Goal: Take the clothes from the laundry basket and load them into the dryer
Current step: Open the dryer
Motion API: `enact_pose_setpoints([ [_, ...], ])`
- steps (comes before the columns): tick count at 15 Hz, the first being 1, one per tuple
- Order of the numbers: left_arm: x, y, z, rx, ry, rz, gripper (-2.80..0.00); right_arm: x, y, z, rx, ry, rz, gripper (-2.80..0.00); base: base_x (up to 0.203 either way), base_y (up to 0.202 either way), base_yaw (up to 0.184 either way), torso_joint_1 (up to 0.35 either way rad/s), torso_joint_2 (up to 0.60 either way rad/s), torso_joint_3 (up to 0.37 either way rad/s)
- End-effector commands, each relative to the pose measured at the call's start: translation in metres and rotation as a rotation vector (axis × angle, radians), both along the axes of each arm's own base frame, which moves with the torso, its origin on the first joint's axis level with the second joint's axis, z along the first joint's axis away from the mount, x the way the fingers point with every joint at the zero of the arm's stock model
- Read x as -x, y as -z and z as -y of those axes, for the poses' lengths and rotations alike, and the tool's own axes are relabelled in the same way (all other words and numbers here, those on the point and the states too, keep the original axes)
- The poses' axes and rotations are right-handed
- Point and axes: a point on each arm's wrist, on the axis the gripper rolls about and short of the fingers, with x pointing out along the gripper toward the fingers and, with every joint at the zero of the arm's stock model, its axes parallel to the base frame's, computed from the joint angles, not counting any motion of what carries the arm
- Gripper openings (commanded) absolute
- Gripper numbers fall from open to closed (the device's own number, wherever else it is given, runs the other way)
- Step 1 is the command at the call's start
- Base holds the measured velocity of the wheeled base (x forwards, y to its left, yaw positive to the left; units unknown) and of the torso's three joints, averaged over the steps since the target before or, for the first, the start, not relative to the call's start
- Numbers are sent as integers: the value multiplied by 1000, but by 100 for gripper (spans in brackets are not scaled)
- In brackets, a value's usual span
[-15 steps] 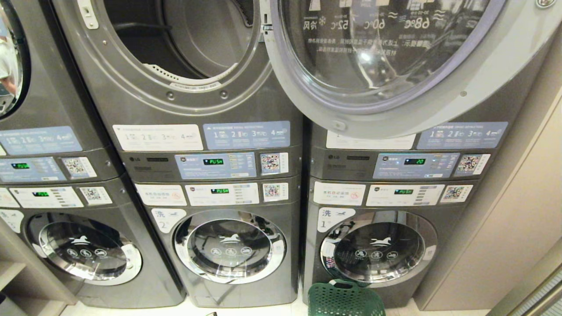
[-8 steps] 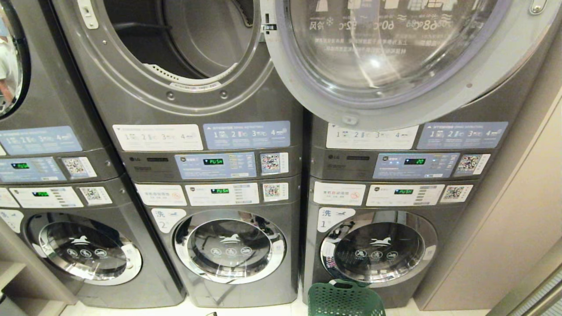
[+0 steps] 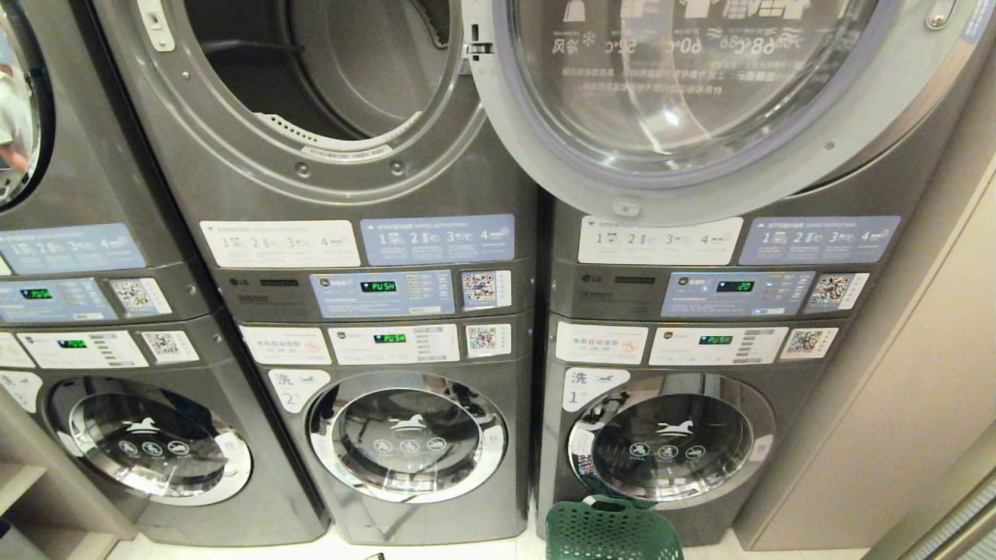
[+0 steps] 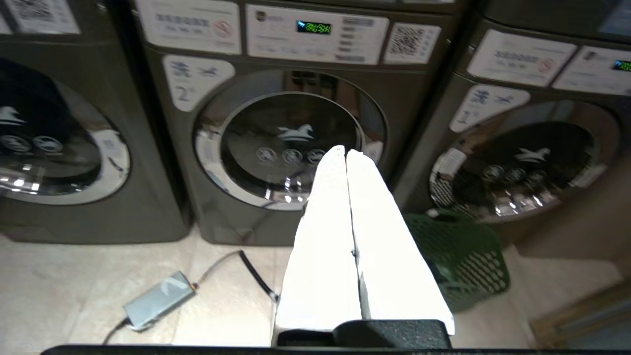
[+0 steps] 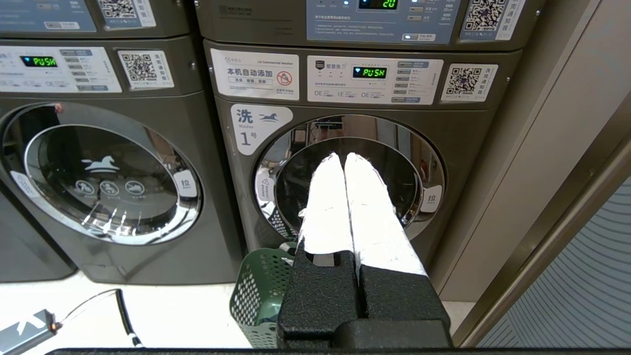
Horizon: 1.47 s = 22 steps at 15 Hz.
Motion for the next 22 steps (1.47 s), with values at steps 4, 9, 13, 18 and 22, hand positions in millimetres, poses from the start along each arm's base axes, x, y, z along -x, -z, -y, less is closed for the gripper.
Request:
enact_pose_setpoints([
  [4,15,19,1,-175,-13,50,-280,0,0,0,0,0,-1,-280,0,0,0,0,0,0],
  [9,26,27,1,-185,-16,144,-280,0,0,0,1,-1,-1,-280,0,0,0,0,0,0],
  [13,26,26,1,-121,-25,147,-280,0,0,0,1,0,-1,-280,0,0,0,0,0,0],
  [18,26,26,0,-101,-50,146,-280,0,0,0,1,0,-1,-280,0,0,0,0,0,0],
  [22,26,26,0,-101,-50,146,-280,0,0,0,1,0,-1,-280,0,0,0,0,0,0],
])
